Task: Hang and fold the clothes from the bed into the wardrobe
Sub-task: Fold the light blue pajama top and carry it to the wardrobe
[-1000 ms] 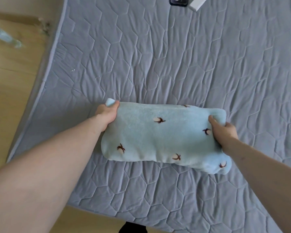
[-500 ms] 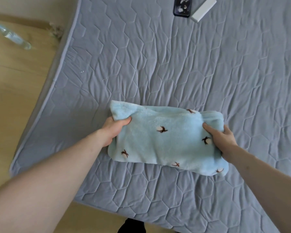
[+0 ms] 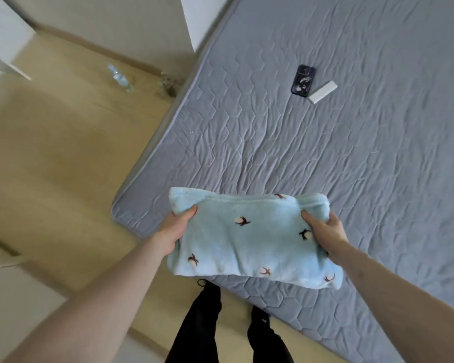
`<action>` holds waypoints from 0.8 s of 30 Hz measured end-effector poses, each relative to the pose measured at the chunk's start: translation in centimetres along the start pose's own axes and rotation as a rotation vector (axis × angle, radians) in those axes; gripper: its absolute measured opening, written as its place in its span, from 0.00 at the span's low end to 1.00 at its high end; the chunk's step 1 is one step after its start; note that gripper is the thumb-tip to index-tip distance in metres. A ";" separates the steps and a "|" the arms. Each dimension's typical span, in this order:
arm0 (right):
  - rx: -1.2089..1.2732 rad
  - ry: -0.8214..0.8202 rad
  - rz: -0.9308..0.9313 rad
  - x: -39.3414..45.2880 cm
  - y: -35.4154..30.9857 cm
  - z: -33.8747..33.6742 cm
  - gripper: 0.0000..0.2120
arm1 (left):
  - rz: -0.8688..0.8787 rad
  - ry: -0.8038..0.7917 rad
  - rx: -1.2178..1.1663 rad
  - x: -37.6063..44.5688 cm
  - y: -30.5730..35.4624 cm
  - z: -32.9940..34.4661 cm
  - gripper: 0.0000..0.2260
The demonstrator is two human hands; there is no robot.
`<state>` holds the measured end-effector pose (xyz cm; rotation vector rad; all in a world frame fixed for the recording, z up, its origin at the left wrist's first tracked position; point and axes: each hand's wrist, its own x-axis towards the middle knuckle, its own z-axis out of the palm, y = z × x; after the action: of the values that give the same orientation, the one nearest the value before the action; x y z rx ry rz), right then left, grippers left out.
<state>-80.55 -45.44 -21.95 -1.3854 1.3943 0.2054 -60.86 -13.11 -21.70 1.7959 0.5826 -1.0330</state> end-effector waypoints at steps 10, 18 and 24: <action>-0.179 -0.223 -0.168 -20.1 -3.4 1.6 0.29 | 0.029 0.300 -0.158 -24.9 -5.8 -13.7 0.22; -0.359 -0.345 -0.419 -26.8 -12.2 10.7 0.31 | 0.110 0.475 -0.429 -30.2 -9.0 -21.9 0.20; -0.384 -0.455 -0.579 -33.3 -20.7 24.1 0.29 | 0.207 0.543 -0.536 -31.3 -6.3 -35.6 0.17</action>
<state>-60.86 -13.87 5.12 -1.8578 0.5603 0.3885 -68.15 23.22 8.52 1.5921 0.8813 -0.1969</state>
